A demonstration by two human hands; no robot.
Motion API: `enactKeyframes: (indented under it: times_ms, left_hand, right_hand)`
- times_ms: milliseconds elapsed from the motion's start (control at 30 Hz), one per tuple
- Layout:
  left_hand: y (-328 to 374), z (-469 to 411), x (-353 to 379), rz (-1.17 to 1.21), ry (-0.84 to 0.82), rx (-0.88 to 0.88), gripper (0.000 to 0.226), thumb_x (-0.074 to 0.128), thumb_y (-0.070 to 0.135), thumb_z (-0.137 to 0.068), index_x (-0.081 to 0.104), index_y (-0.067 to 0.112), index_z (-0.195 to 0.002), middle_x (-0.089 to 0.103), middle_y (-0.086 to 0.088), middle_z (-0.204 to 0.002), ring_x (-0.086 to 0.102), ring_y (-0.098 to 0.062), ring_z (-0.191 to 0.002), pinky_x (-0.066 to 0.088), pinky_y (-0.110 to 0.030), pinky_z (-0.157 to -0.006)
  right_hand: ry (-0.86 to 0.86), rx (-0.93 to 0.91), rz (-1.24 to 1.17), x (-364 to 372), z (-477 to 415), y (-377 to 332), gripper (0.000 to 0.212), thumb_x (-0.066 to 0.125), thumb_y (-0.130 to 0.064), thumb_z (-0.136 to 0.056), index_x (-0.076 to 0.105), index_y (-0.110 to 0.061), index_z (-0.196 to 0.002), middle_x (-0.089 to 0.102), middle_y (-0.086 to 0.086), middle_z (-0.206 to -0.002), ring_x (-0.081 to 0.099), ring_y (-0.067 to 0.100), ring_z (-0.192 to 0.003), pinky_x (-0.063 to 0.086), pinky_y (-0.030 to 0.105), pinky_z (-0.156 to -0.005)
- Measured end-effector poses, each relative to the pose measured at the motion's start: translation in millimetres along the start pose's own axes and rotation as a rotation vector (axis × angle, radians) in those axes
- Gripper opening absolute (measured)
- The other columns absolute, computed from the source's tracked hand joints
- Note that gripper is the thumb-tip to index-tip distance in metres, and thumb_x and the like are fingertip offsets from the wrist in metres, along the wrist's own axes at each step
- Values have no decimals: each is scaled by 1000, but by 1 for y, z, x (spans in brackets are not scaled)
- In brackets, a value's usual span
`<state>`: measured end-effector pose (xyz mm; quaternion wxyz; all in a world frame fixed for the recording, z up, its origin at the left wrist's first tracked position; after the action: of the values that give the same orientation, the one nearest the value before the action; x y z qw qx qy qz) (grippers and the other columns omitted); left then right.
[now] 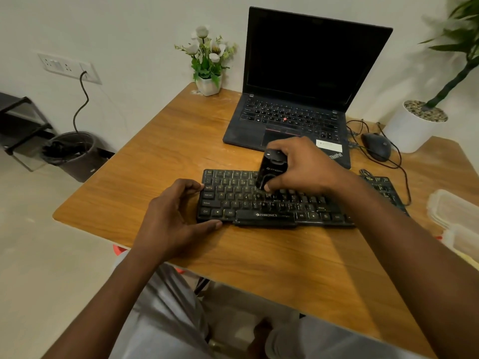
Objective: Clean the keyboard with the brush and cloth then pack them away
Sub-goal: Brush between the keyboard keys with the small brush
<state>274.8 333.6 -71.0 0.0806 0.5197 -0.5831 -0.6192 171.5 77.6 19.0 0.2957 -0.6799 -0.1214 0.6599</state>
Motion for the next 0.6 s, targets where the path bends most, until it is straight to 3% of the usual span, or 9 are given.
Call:
enactKeyframes:
  times_ms: [67, 167, 267, 433, 600]
  left_hand:
    - [0, 0, 0, -1, -1, 7, 79, 99, 43, -57, 58, 33, -124, 67, 19, -123, 62, 3, -117, 56, -32, -99]
    - [0, 0, 0, -3, 1, 11, 79, 99, 44, -57, 58, 34, -124, 67, 19, -123, 62, 3, -116, 56, -35, -99]
    - [0, 0, 0, -6, 6, 15, 79, 99, 43, -57, 58, 33, -124, 67, 19, -122, 62, 3, -116, 56, -35, -99]
    - [1, 0, -1, -13, 11, 30, 79, 99, 43, -57, 58, 32, -123, 67, 19, -121, 62, 2, -115, 56, -33, -97]
    - [1, 0, -1, -11, 6, 38, 78, 98, 44, -59, 58, 31, -124, 66, 20, -122, 62, 4, -114, 56, -30, -96]
  right_hand:
    - [-10, -1, -20, 2, -3, -3, 41, 96, -18, -70, 68, -21, -100, 76, 2, -91, 76, 16, -72, 64, 49, -63]
    - [-42, -39, -17, 14, -11, -17, 42, 97, -20, -69, 68, -23, -100, 75, -3, -94, 74, 10, -82, 65, 39, -70]
    - [-98, -90, -18, 27, -20, -33, 40, 97, -20, -68, 66, -24, -93, 73, -4, -88, 71, 7, -73, 59, 31, -58]
    - [-140, -87, 32, 22, -20, -28, 40, 98, -21, -66, 68, -25, -92, 74, -3, -88, 72, 9, -77, 64, 42, -66]
    - [-40, -54, 63, 12, -22, -20, 40, 97, -25, -68, 67, -24, -96, 74, -4, -89, 73, 13, -79, 63, 51, -73]
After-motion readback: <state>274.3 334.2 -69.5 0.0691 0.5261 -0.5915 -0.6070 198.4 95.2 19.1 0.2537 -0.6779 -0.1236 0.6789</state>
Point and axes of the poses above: each hand's wrist, its own z-axis away from the middle knuckle, its own x-axis out of the palm, y = z × x, the point moved 4 cm from there along -z, towards the middle knuckle
